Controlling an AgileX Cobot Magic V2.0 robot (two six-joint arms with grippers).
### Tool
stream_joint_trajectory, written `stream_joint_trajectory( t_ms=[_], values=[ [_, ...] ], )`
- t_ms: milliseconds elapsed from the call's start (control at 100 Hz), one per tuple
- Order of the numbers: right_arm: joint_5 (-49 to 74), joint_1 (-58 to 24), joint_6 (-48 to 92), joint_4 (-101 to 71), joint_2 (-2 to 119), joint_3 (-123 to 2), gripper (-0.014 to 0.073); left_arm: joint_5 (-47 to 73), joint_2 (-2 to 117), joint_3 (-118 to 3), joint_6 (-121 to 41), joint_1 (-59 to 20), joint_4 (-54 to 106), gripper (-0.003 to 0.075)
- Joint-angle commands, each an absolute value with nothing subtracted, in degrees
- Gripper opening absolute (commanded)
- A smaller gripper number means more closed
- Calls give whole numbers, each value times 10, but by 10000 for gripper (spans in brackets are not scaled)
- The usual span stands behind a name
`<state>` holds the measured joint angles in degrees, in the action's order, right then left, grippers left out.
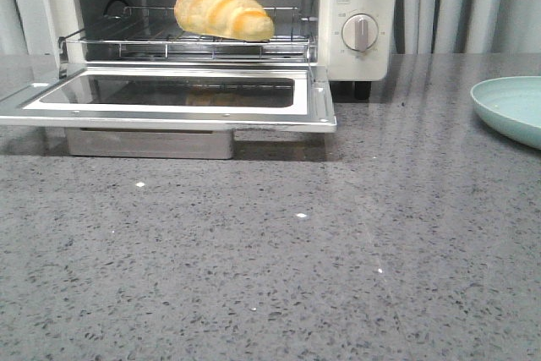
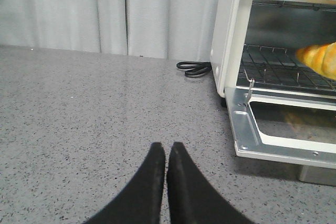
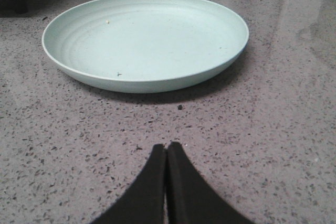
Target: Put bread in oven
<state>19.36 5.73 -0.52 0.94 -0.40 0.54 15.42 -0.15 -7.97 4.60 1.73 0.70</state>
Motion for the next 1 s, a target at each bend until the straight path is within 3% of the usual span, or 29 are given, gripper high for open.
stream_joint_trajectory(
  t_ms=[0, 670, 990],
  values=[
    [180, 60, 0, 8, -16, 20, -57, 105, -15, -96, 45, 17, 13, -21],
    [180, 60, 0, 8, -16, 20, -57, 103, -15, -94, 44, 17, 8, -22],
    [180, 60, 0, 8, -16, 20, -57, 94, -16, 10, 45, 2, -11, -21]
  ],
)
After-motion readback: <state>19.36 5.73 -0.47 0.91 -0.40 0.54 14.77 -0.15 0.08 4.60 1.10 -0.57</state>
